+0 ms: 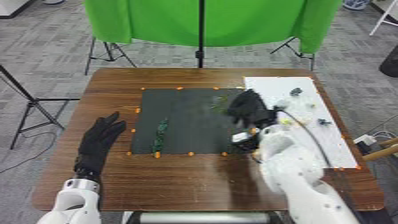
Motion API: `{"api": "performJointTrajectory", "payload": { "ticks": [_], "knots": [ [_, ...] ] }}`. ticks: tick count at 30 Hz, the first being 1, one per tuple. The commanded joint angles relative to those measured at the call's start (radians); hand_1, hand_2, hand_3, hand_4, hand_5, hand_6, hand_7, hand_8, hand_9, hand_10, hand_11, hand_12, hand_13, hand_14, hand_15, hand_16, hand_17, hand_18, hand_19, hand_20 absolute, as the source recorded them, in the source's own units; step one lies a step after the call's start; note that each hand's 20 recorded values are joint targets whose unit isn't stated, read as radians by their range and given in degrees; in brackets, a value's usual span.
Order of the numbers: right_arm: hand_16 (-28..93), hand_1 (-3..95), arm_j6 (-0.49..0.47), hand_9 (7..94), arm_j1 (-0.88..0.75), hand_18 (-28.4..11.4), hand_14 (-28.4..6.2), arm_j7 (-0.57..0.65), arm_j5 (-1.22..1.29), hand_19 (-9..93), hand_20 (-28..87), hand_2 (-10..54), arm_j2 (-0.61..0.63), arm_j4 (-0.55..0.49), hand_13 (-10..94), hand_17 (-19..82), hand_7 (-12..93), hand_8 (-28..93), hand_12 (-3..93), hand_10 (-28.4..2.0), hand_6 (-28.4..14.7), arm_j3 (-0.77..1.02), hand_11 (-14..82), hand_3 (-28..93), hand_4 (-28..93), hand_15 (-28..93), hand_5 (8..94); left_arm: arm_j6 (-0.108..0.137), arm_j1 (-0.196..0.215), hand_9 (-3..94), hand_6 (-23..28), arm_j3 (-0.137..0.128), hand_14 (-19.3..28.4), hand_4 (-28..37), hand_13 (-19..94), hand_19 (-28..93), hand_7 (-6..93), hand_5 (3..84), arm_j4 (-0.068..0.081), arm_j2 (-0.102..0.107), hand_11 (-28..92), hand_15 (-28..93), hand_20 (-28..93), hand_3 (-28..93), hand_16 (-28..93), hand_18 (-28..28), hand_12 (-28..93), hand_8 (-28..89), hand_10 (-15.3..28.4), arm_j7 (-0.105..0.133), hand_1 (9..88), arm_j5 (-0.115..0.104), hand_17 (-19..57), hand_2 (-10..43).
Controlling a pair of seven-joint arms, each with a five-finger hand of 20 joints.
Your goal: Arrange flowers
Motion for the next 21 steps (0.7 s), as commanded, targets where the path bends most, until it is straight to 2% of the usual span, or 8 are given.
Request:
{"api": "performJointTrajectory", "payload": {
  "ticks": [1,12,16,21],
  "knots": [
    [32,62.7,-0.046,92.8,0.024,-11.3,-1.4,0.027,0.036,93,61,-9.5,-0.124,0.086,92,67,25,17,37.1,-9.1,-0.4,-0.109,24.9,52,-13,61,82.0,-0.009,0.009,45.4,4.3,0.007,14.9,-28.3,34,6,5.1,42.8,0.005,-0.010,14,10,19,64,6,13.1,15,-5,12.4,-0.019,18.7,0.005,1.6,1.1],
    [33,62.9,-0.016,92.4,0.044,-11.0,-1.3,0.057,0.062,93,61,-9.5,-0.146,0.135,92,67,26,17,36.8,-9.4,-0.7,-0.178,25.8,52,-12,61,81.6,-0.016,0.011,45.2,4.4,0.007,15.0,-28.3,33,6,5.0,42.7,0.003,-0.007,14,9,19,64,6,13.1,15,-5,12.3,-0.025,18.6,0.006,1.6,1.0],
    [33,63.0,0.000,92.3,0.041,-10.8,-1.4,0.059,0.053,93,61,-9.5,-0.148,0.143,92,67,26,17,36.5,-9.5,-0.9,-0.199,25.9,51,-12,61,81.2,-0.030,0.007,45.2,4.4,0.009,15.0,-28.3,33,6,4.9,42.6,0.006,-0.008,14,9,19,64,6,13.1,15,-5,12.3,-0.030,18.6,0.009,1.6,1.1],
    [33,62.7,0.023,92.1,0.045,-10.8,-1.5,0.049,0.053,93,60,-9.5,-0.157,0.167,92,67,27,17,36.1,-9.8,-0.9,-0.213,26.0,51,-12,60,80.4,-0.033,0.003,44.9,4.5,0.011,15.0,-28.3,33,6,4.7,42.4,0.008,-0.006,14,9,19,64,6,13.1,15,-5,12.2,-0.036,18.5,0.009,1.5,1.0]
  ]
}}
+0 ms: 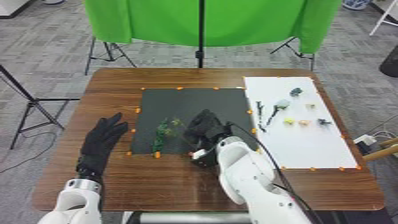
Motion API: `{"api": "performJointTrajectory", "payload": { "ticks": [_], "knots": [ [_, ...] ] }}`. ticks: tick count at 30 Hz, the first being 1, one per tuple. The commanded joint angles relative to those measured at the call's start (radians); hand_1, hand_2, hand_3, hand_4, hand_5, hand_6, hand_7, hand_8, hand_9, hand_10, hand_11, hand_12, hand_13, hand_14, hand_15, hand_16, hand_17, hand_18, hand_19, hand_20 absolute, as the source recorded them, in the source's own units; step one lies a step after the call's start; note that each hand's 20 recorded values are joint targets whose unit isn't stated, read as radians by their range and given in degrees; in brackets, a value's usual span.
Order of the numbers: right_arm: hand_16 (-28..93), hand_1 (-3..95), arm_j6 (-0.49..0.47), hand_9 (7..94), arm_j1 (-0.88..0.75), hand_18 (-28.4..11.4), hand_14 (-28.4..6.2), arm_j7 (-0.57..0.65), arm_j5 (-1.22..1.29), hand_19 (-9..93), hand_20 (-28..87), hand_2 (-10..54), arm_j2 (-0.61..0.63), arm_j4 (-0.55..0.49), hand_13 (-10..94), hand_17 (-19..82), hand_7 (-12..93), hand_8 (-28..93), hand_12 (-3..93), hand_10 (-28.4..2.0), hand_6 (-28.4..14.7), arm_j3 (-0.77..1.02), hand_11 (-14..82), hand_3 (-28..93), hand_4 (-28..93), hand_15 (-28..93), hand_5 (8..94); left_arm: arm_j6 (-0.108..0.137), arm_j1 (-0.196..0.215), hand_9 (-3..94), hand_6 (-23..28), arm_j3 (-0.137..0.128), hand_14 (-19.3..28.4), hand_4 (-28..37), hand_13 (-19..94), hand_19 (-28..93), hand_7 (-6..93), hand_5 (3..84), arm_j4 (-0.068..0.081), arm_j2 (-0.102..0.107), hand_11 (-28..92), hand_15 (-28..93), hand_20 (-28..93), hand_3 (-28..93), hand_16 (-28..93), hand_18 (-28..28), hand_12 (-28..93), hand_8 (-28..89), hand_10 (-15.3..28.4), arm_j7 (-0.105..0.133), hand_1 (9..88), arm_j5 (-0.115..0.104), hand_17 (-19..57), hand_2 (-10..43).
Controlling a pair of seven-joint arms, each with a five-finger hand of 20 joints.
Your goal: Arrange flowers
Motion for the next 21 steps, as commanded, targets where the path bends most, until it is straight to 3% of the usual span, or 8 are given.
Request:
{"api": "performJointTrajectory", "payload": {
  "ticks": [1,10,15,16,17,18,21],
  "knots": [
    [33,62.6,0.042,92.0,-0.005,-10.8,-1.5,-0.002,-0.004,93,60,-9.5,-0.022,0.038,92,67,27,16,36.0,-9.8,-0.9,-0.029,26.1,51,-12,60,80.1,-0.020,0.001,44.9,4.5,0.008,15.0,-28.3,33,6,4.6,42.4,0.009,-0.005,14,9,19,64,6,13.1,15,-5,12.2,-0.021,18.6,0.008,1.5,1.0],
    [33,61.6,0.073,90.9,0.001,-10.6,-1.7,-0.018,-0.014,93,58,-9.5,-0.045,0.070,92,67,26,14,33.9,-10.3,-1.5,-0.021,28.8,47,-12,59,77.2,-0.028,0.001,44.6,4.4,0.008,15.0,-28.3,33,6,4.8,42.1,0.009,-0.004,14,9,19,64,6,13.1,15,-5,12.2,-0.027,18.7,0.008,1.5,1.0],
    [33,63.4,0.089,89.2,-0.005,-10.9,-1.8,-0.026,-0.019,93,57,-9.5,-0.042,0.074,92,67,23,14,26.5,-10.8,-2.1,-0.020,35.4,34,-6,58,75.9,-0.030,0.004,44.6,4.4,0.008,15.1,-28.3,33,6,4.8,42.1,0.009,-0.004,14,9,19,64,6,13.1,15,-5,12.3,-0.031,18.7,0.008,1.5,1.0],
    [31,69.8,0.094,89.7,-0.007,-11.1,-2.1,-0.029,-0.020,93,58,-9.5,-0.044,0.076,92,67,23,13,25.2,-10.8,-2.2,-0.020,35.1,15,7,58,75.7,-0.030,0.003,44.7,4.4,0.008,15.0,-28.3,33,6,4.7,42.0,0.009,-0.003,14,9,19,64,6,13.1,15,-5,12.3,-0.033,18.7,0.008,1.4,1.0],
    [32,78.9,0.088,89.2,-0.008,-11.0,-2.0,-0.028,-0.020,93,57,-9.5,-0.046,0.076,92,67,22,13,25.2,-10.8,-2.2,-0.016,36.3,-13,27,58,75.1,-0.029,0.004,44.7,4.4,0.007,15.0,-28.3,33,6,4.7,42.0,0.008,-0.004,14,9,19,64,6,13.1,15,-5,12.3,-0.033,18.7,0.008,1.4,0.9],
    [33,82.0,0.092,88.9,-0.007,-11.0,-2.0,-0.030,-0.022,93,57,-9.5,-0.044,0.076,92,67,21,13,25.3,-10.8,-2.2,-0.016,36.9,-25,35,59,74.5,-0.033,-0.003,44.7,4.4,0.009,15.0,-28.3,33,6,4.7,42.0,0.012,-0.003,14,9,19,64,6,13.1,15,-5,12.3,-0.035,18.6,0.007,1.4,0.9],
    [33,81.2,0.091,88.7,-0.007,-10.9,-2.0,-0.029,-0.012,93,57,-9.5,-0.046,0.078,92,67,20,12,25.5,-10.8,-2.2,-0.013,37.5,-28,40,59,73.9,-0.035,-0.002,44.7,4.4,0.007,15.0,-28.3,33,6,4.8,42.1,0.011,-0.002,14,9,19,64,6,13.1,15,-5,12.4,-0.038,18.6,0.009,1.4,0.9]
  ]
}}
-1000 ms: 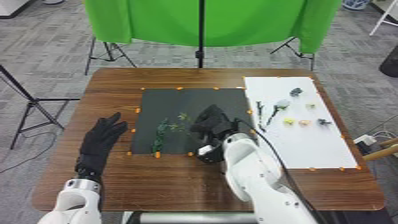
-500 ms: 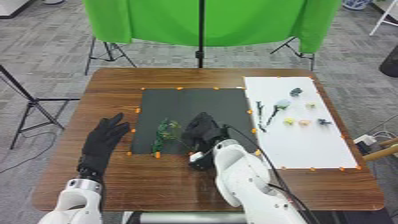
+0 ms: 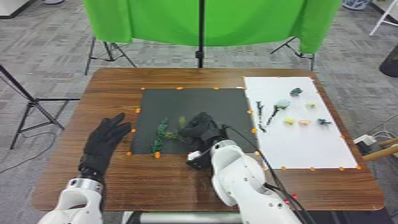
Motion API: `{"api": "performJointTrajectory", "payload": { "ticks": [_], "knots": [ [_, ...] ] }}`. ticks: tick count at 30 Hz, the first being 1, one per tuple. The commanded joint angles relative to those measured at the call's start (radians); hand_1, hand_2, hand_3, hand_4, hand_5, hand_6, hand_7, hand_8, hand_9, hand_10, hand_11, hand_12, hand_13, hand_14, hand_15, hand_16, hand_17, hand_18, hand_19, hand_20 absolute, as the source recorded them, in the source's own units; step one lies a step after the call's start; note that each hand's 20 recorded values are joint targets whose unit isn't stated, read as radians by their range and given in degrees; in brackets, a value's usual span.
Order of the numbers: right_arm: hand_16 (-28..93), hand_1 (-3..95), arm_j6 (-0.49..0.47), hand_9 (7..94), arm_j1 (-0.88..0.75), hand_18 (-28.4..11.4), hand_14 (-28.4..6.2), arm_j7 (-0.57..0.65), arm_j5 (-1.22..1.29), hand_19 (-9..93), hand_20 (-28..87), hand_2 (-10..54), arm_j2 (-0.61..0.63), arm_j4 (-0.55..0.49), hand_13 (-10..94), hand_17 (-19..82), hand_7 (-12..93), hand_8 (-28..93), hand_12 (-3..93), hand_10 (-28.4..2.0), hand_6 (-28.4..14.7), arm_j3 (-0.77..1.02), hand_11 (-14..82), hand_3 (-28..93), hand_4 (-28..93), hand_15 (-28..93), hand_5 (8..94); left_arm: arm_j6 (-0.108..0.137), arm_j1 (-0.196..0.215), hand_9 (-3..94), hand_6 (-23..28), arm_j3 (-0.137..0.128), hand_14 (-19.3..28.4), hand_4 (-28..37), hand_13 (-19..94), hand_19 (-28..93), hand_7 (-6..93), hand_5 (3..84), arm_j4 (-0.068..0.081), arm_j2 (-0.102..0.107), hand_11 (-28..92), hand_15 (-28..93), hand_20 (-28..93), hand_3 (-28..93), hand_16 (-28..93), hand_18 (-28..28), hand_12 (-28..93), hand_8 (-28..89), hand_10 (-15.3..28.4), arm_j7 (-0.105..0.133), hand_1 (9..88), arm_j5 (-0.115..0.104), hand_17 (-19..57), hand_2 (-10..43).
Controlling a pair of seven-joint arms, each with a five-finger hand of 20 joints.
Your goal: Arrange flowers
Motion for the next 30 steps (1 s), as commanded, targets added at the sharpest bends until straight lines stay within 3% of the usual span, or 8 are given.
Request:
{"api": "performJointTrajectory", "payload": {
  "ticks": [1,5,6,7,9,18,23,30],
  "knots": [
    [33,80.4,0.019,88.7,-0.009,-11.1,-2.0,-0.007,-0.003,93,57,-9.5,-0.008,0.013,92,67,20,11,25.5,-10.8,-2.2,0.006,37.6,-28,41,59,73.6,-0.015,0.003,44.6,4.4,0.003,15.0,-28.3,33,6,4.8,42.1,0.010,-0.002,14,9,19,64,6,13.1,15,-5,12.4,-0.021,18.6,0.007,1.4,0.9],
    [33,76.0,0.020,88.6,-0.011,-11.4,-2.1,-0.018,-0.003,93,58,-9.5,-0.008,0.007,92,67,20,9,25.5,-10.9,-2.1,0.008,38.2,-21,38,59,73.1,-0.018,0.003,44.7,4.4,0.002,15.0,-28.3,33,6,4.7,42.1,0.010,-0.005,14,9,19,63,6,13.1,15,-5,12.3,-0.020,18.7,0.007,1.4,1.0],
    [33,68.8,0.028,88.6,-0.010,-12.1,-2.2,-0.023,-0.007,93,58,-9.5,-0.007,0.007,92,67,19,8,25.5,-10.9,-2.1,0.007,38.3,1,22,58,73.4,-0.018,0.004,44.7,4.4,0.003,15.1,-28.3,33,6,4.8,42.0,0.009,-0.004,14,9,19,63,6,13.1,15,-5,12.3,-0.017,18.8,0.006,1.4,1.1],
    [33,57.1,0.028,88.5,-0.011,-11.7,-2.2,-0.029,-0.009,93,58,-9.5,-0.010,0.007,92,67,19,8,25.4,-10.9,-2.1,0.011,38.4,35,-5,58,73.1,-0.018,0.005,44.7,4.3,0.003,15.1,-28.3,33,6,4.8,42.0,0.009,-0.005,14,9,19,63,6,13.1,15,-5,12.3,-0.018,18.8,0.007,1.4,1.0],
    [33,49.6,0.032,88.5,-0.010,-11.4,-2.2,-0.044,-0.020,93,58,-9.5,-0.008,-0.001,92,67,19,6,25.3,-10.9,-2.0,0.021,38.5,54,-18,59,72.9,-0.016,0.004,44.6,4.3,0.003,15.0,-28.3,33,6,4.8,42.0,0.009,-0.006,14,9,19,63,6,13.1,15,-5,12.3,-0.016,18.7,0.007,1.3,0.9],
    [33,43.3,0.034,85.9,0.044,-13.0,-3.7,-0.093,-0.336,93,58,-9.5,0.105,-0.049,89,63,20,-6,24.9,-12.8,-1.7,0.188,33.5,61,-19,59,72.2,-0.009,0.016,44.6,4.3,-0.006,15.1,-28.3,33,6,4.7,42.0,0.003,-0.010,14,9,19,64,6,13.1,15,-5,12.3,-0.009,18.6,0.006,1.3,0.9],
    [33,37.9,-0.208,83.9,0.091,-13.3,-4.6,-0.002,-0.466,93,58,-9.5,0.171,-0.035,87,62,19,-7,26.5,-13.8,-2.6,0.312,33.0,60,-17,61,71.6,-0.012,0.019,44.6,4.3,-0.009,15.0,-28.3,33,6,4.7,42.0,0.002,-0.010,14,9,19,64,6,13.1,15,-5,12.3,-0.012,18.7,0.007,1.3,0.9],
    [32,28.5,-0.387,85.1,0.101,-12.9,-4.7,0.045,-0.525,93,59,-9.5,0.210,0.007,88,63,14,-7,27.8,-14.6,-4.6,0.367,35.6,54,-17,62,72.4,-0.008,0.026,44.7,4.3,-0.012,15.0,-28.3,33,6,4.7,42.0,-0.005,-0.009,14,9,19,64,6,13.1,15,-5,12.4,-0.011,18.8,0.009,1.3,0.9]
  ]
}}
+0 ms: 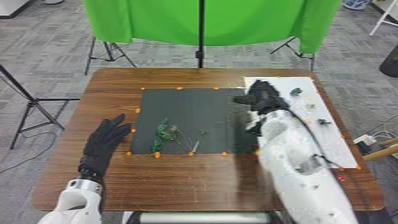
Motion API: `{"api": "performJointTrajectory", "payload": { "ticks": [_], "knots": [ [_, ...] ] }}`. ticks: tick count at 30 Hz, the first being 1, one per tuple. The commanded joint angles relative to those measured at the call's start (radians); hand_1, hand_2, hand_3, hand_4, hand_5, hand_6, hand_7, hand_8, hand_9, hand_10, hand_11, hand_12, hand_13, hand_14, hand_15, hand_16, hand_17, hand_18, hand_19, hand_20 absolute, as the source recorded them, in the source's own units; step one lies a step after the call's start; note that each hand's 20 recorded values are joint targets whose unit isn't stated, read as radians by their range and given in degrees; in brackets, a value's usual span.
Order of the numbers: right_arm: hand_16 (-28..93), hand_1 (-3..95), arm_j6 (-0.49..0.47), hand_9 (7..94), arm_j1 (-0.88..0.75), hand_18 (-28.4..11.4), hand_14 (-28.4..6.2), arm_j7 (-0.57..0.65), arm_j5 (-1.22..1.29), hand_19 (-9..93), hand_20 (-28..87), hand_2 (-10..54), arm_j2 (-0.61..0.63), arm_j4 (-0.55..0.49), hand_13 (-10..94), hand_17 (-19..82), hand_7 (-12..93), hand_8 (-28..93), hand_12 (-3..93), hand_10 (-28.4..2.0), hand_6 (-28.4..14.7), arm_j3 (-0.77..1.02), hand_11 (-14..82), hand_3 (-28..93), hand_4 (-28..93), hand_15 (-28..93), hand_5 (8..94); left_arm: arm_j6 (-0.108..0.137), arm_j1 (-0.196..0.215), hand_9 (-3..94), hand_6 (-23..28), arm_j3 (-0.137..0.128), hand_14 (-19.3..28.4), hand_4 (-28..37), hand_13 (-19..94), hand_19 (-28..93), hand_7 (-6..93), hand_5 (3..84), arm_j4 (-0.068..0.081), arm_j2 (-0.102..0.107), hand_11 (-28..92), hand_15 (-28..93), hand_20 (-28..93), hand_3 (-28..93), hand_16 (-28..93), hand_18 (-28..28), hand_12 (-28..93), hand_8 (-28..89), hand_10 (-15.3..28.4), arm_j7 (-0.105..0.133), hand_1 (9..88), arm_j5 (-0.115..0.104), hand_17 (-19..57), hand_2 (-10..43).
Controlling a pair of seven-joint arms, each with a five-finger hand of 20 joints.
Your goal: Arrange flowers
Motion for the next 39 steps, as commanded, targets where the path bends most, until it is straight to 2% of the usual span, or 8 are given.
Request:
{"api": "performJointTrajectory", "payload": {
  "ticks": [1,8,14,22,29,36,38,39],
  "knots": [
    [32,27.6,-0.158,85.6,0.029,-12.8,-4.6,0.049,-0.046,93,60,-9.5,0.073,0.040,89,64,14,-7,28.0,-14.8,-4.8,0.063,36.0,54,-16,62,72.7,-0.001,0.017,44.7,4.4,-0.006,15.0,-28.3,33,6,4.7,42.1,-0.005,-0.006,14,9,19,64,6,13.1,15,-5,12.4,-0.007,18.8,0.007,1.3,0.9],
    [32,23.2,-0.227,87.9,0.030,-12.5,-4.3,0.075,-0.023,93,61,-9.5,0.072,0.056,91,67,14,-6,28.5,-15.0,-5.4,0.067,37.7,54,-15,62,77.2,0.000,0.018,44.6,4.3,-0.007,15.0,-28.3,33,6,4.6,42.0,-0.006,-0.007,14,9,19,64,6,13.1,15,-5,12.5,-0.009,18.8,0.007,1.3,0.8],
    [33,24.7,-0.283,89.2,0.038,-12.3,-4.2,0.100,-0.024,93,62,-9.5,0.054,0.087,92,68,15,-6,28.6,-14.9,-4.8,0.063,37.9,56,-13,62,78.9,-0.004,0.016,44.7,4.3,-0.008,15.1,-28.3,33,6,4.6,42.1,-0.004,-0.008,14,9,19,63,6,13.1,15,-5,12.3,-0.013,19.0,0.008,1.3,1.0],
    [33,24.7,-0.260,89.7,0.040,-11.0,-3.6,0.066,-0.090,93,61,-9.5,0.027,0.128,93,69,15,-6,28.3,-14.9,-5.2,0.014,38.1,55,-13,61,80.5,0.000,0.017,44.7,4.4,-0.009,15.0,-28.3,33,6,4.6,42.1,-0.004,-0.008,14,9,19,64,6,13.1,15,-5,12.3,-0.014,18.9,0.008,1.4,0.9],
    [34,23.6,-0.282,89.6,0.027,-10.4,-3.1,-0.008,-0.251,93,60,-9.5,0.008,0.173,93,69,16,-6,28.1,-15.1,-5.8,-0.066,37.7,51,-16,59,80.8,-0.015,0.016,44.7,4.4,-0.009,15.1,-28.3,33,5,4.6,42.1,-0.003,-0.010,14,9,19,64,6,13.0,15,-5,12.4,-0.023,18.7,0.009,1.4,0.9],
    [34,40.2,-0.291,89.0,-0.002,-9.8,-2.4,-0.008,-0.279,93,59,-9.5,-0.024,0.219,93,69,20,-5,28.1,-14.5,-5.1,-0.077,38.0,54,-13,59,80.7,-0.016,0.018,44.5,4.4,-0.014,15.1,-28.3,33,6,4.5,42.1,-0.006,-0.008,14,9,19,63,6,13.1,15,-5,12.4,-0.029,19.0,0.010,1.3,1.0],
    [34,45.6,-0.290,89.2,-0.010,-9.4,-2.1,0.008,-0.241,93,58,-9.5,-0.032,0.223,94,70,20,7,27.9,-14.0,-5.1,-0.066,38.3,53,-8,59,81.0,-0.016,0.020,44.5,4.5,-0.015,15.1,-28.2,33,6,4.5,42.1,-0.007,-0.008,14,9,19,64,6,13.1,15,-5,12.4,-0.032,19.0,0.010,1.3,0.9],
    [34,51.8,-0.276,89.5,-0.018,-9.2,-2.0,0.000,-0.244,93,58,-9.5,-0.033,0.224,94,70,19,16,27.9,-13.7,-5.2,-0.060,38.6,46,-2,59,81.7,-0.016,0.020,44.5,4.4,-0.015,15.1,-28.2,33,6,4.5,42.1,-0.008,-0.007,14,9,19,64,6,13.1,15,-5,12.4,-0.034,19.1,0.010,1.3,0.9]
  ]
}}
